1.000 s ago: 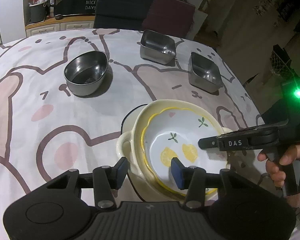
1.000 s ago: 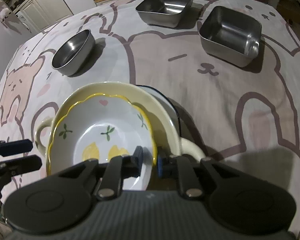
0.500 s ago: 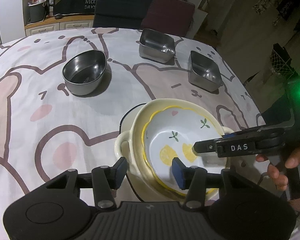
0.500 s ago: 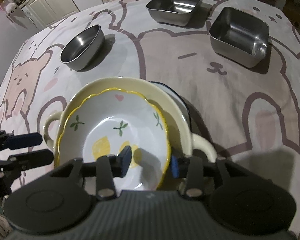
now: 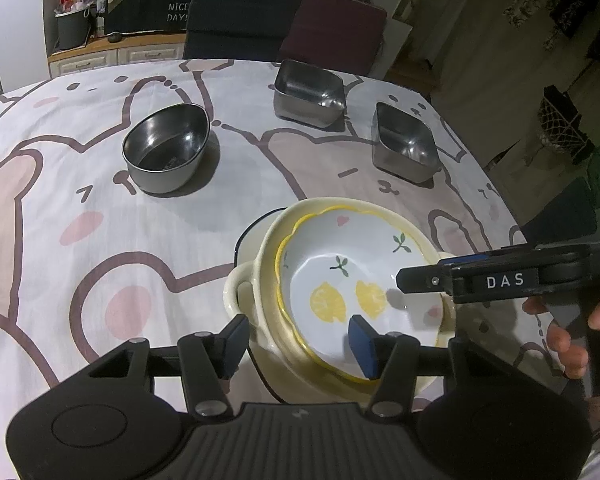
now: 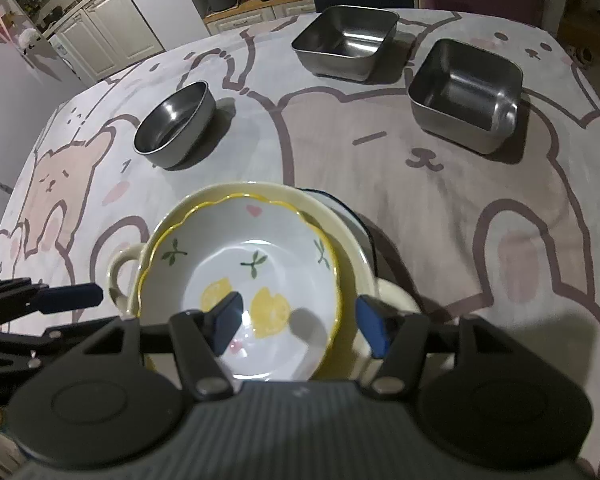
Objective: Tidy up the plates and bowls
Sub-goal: 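Open the left gripper, then the right gripper, releasing the lemon bowl, then move both grippers away from the bowls toward a square steel container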
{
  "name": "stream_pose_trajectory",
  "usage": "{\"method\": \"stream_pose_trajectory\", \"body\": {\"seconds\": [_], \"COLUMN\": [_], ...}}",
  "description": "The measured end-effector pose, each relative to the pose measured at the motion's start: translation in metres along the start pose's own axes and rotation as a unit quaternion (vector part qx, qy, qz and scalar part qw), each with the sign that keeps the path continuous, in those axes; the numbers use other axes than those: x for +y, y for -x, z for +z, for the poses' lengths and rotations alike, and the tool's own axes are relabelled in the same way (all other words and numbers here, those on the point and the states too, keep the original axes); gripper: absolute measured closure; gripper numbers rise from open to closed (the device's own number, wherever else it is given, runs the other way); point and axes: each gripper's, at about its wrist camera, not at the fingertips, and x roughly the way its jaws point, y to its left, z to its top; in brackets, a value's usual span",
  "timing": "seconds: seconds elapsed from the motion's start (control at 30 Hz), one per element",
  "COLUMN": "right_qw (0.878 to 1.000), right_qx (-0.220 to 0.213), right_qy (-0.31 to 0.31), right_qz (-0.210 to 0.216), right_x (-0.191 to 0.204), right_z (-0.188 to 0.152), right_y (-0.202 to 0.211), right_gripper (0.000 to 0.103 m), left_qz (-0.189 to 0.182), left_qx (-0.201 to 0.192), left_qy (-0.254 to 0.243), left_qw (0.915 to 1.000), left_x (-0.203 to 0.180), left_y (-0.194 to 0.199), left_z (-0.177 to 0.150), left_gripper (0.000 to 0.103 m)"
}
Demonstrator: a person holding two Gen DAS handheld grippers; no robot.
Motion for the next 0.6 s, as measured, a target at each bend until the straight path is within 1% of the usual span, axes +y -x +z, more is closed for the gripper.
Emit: {"method": "stream_pose_trajectory", "body": {"seconds": [0.27,0.33,0.37,0.43,0.47,0.6], "right_qw": [1.0,1.0,1.0,0.999,0.999,0.998], "right_qx": [-0.013,-0.018,-0.021,-0.028,-0.033,-0.053], "right_qy": [0.006,0.008,0.011,0.017,0.019,0.031], "right_qz": [-0.009,-0.01,-0.01,-0.009,-0.009,-0.008], "right_x": [0.0,0.0,0.0,0.001,0.001,0.003], "right_z": [-0.006,-0.009,-0.011,-0.014,-0.016,-0.025], "right_y": [0.013,0.019,0.022,0.028,0.031,0.046], "right_gripper": [0.034,0.033,0.033,0.031,0.03,0.024], "left_qz": [0.001,0.002,0.002,0.003,0.004,0.007], "left_qx": [-0.005,-0.006,-0.007,-0.01,-0.011,-0.014], "left_qy": [-0.003,-0.003,-0.003,-0.005,-0.006,-0.007], "left_qw": [1.0,1.0,1.0,0.9999,0.9999,0.9998], "left_x": [-0.004,-0.005,-0.005,-0.006,-0.006,-0.006], "left_y": [0.006,0.008,0.009,0.011,0.011,0.015], "left_z": [-0.001,-0.002,-0.002,-0.002,-0.003,-0.004], "left_gripper": [0.047,0.045,0.043,0.037,0.036,0.024]}}
